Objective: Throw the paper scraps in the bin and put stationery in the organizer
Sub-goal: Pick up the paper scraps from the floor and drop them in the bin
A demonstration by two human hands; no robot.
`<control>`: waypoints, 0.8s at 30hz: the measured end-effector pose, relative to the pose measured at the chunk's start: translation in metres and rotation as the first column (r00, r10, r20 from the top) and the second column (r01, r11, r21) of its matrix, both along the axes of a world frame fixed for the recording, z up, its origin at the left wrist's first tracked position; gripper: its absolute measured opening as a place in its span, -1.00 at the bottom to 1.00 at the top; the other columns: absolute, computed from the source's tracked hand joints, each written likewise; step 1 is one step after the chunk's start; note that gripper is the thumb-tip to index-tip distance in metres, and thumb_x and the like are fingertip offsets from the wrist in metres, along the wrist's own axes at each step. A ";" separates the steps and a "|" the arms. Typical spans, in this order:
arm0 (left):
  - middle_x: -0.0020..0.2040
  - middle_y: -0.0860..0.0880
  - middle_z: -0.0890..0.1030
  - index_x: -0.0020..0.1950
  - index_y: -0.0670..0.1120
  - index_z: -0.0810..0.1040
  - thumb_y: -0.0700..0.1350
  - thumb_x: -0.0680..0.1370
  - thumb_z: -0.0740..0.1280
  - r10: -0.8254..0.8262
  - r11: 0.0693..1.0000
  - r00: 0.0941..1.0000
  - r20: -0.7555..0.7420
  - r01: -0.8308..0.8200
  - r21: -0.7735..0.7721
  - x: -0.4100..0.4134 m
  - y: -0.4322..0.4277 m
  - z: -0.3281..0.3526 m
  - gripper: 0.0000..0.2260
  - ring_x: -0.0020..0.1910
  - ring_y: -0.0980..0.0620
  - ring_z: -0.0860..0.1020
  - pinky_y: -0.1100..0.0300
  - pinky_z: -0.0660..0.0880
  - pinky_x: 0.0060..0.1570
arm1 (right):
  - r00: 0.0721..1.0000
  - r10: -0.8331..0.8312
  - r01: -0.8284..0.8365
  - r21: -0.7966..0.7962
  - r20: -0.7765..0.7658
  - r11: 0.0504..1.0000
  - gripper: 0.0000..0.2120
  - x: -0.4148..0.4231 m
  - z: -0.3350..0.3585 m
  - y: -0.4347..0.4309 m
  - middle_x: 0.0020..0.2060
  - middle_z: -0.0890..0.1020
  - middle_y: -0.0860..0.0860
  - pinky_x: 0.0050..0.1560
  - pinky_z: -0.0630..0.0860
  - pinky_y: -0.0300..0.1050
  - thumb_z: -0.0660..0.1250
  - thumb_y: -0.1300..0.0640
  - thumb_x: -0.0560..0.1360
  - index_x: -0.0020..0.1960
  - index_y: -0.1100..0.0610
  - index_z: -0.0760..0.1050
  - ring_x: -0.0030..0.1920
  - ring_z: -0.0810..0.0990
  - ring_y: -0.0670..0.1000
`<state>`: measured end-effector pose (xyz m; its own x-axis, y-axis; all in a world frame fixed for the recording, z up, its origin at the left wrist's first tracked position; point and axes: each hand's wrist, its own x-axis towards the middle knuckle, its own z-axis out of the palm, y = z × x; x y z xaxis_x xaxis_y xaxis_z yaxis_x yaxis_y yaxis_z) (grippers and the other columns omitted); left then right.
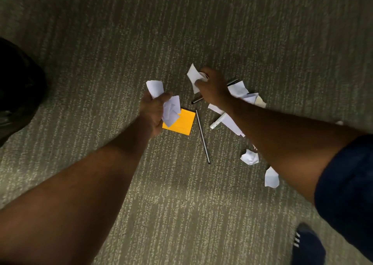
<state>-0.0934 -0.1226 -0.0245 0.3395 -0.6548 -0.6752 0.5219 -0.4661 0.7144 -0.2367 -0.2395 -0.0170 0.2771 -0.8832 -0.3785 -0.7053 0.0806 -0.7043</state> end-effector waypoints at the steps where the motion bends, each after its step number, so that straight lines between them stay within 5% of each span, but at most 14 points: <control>1: -0.09 -0.11 0.63 0.12 -0.18 0.54 -0.13 0.38 0.47 0.015 1.000 1.000 0.004 -0.015 -0.013 0.001 -0.002 0.007 -0.65 -0.17 -0.03 0.62 0.15 0.57 -0.23 | 0.993 -0.069 0.063 0.064 0.092 0.996 -0.83 0.004 0.007 0.006 -0.10 0.58 0.10 -0.19 0.37 -0.20 0.30 0.29 0.45 0.04 0.23 0.54 -0.10 0.52 0.01; 3: -0.02 -0.18 0.61 0.14 -0.18 0.54 -0.04 0.28 0.50 0.038 0.999 0.999 -0.020 -0.039 -0.037 0.004 -0.004 0.017 -0.52 -0.05 -0.12 0.62 0.07 0.57 -0.10 | 0.938 -0.228 0.179 0.199 0.260 0.963 -0.81 0.014 0.023 0.020 -0.11 0.56 0.10 -0.20 0.38 -0.18 0.27 0.37 0.46 0.05 0.24 0.53 -0.15 0.50 0.00; 7: -0.23 -0.09 0.57 -0.12 -0.09 0.49 -0.14 0.32 0.45 0.095 0.990 0.991 -0.100 -0.104 -0.091 0.012 -0.006 0.038 -0.78 -0.22 -0.06 0.60 0.06 0.52 -0.16 | 0.827 -0.432 0.320 0.329 0.361 0.888 -0.77 0.038 0.043 0.049 -0.09 0.54 0.16 -0.18 0.38 -0.13 0.26 0.40 0.48 0.12 0.33 0.51 -0.10 0.48 0.08; 10: -0.15 -0.08 0.57 0.00 -0.08 0.50 -0.19 0.39 0.40 0.171 0.974 0.975 -0.139 -0.188 -0.125 0.018 0.000 0.057 -0.78 -0.18 -0.02 0.61 0.08 0.57 -0.15 | 0.754 -0.508 0.362 0.382 0.416 0.850 -0.90 0.059 0.059 0.066 -0.20 0.53 0.10 -0.25 0.39 -0.17 0.27 0.34 0.46 -0.05 0.21 0.50 -0.19 0.48 0.04; 12: -0.08 -0.10 0.59 0.07 -0.06 0.51 -0.16 0.40 0.39 0.173 0.968 0.974 -0.146 -0.195 -0.156 0.026 0.005 0.071 -0.75 -0.10 -0.07 0.61 0.04 0.57 -0.09 | 0.691 -0.554 0.342 0.466 0.463 0.816 -0.83 0.076 0.074 0.079 -0.10 0.58 0.12 -0.17 0.46 -0.14 0.23 0.34 0.49 0.02 0.17 0.50 -0.11 0.53 0.05; 16: 0.05 -0.16 0.59 0.20 -0.11 0.48 -0.19 0.50 0.35 0.179 0.956 0.982 -0.065 -0.189 -0.224 0.049 0.017 0.106 -0.72 0.03 -0.12 0.59 0.00 0.55 -0.07 | 0.693 -0.504 0.247 0.487 0.515 0.838 -0.76 0.113 0.104 0.102 -0.04 0.64 0.11 -0.10 0.53 -0.03 0.26 0.14 0.37 0.00 0.11 0.59 -0.03 0.61 0.09; 20: -0.17 0.04 0.65 0.14 -0.14 0.53 -0.30 0.53 0.28 0.232 0.930 0.969 0.090 -0.193 -0.314 0.078 0.029 0.143 -0.79 -0.18 0.11 0.61 0.20 0.54 -0.18 | 0.741 -0.379 0.169 0.392 0.555 0.904 -0.68 0.155 0.135 0.112 0.03 0.66 0.17 0.13 0.51 0.25 0.25 0.01 0.36 0.01 0.12 0.62 0.13 0.61 0.22; 24: -0.09 0.01 0.63 0.13 -0.13 0.54 -0.31 0.53 0.26 0.327 0.892 0.929 0.175 -0.242 -0.383 0.119 0.045 0.182 -0.78 -0.12 0.14 0.60 0.24 0.52 -0.11 | 0.752 -0.299 0.068 0.382 0.588 0.922 -0.65 0.203 0.167 0.121 0.05 0.66 0.17 0.17 0.51 0.24 0.24 0.00 0.39 0.06 0.14 0.61 0.14 0.61 0.18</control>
